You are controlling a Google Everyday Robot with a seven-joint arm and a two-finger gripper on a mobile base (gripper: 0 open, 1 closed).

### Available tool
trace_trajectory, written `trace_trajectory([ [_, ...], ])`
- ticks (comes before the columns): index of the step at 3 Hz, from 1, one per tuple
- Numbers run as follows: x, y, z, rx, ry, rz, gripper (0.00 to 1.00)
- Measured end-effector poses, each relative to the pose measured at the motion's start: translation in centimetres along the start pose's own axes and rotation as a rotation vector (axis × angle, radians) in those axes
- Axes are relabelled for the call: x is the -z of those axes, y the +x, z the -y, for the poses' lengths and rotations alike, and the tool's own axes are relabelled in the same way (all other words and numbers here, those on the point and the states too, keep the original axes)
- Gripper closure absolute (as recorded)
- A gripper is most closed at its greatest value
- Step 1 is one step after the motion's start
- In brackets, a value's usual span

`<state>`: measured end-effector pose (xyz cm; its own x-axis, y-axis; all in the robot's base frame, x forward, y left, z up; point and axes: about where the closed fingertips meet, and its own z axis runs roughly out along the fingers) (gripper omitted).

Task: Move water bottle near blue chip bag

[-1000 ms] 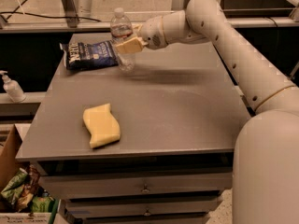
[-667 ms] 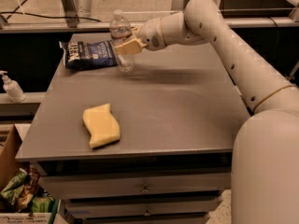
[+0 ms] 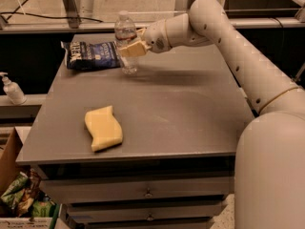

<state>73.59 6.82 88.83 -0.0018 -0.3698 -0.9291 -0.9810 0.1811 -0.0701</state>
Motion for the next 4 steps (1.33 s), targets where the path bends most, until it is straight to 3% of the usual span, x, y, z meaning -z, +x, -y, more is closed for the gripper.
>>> trace_trajectory([
  [1, 0.0, 0.0, 0.0, 0.000, 0.000, 0.000, 0.95],
  [4, 1.3, 0.5, -0.1, 0.000, 0.005, -0.020, 0.26],
])
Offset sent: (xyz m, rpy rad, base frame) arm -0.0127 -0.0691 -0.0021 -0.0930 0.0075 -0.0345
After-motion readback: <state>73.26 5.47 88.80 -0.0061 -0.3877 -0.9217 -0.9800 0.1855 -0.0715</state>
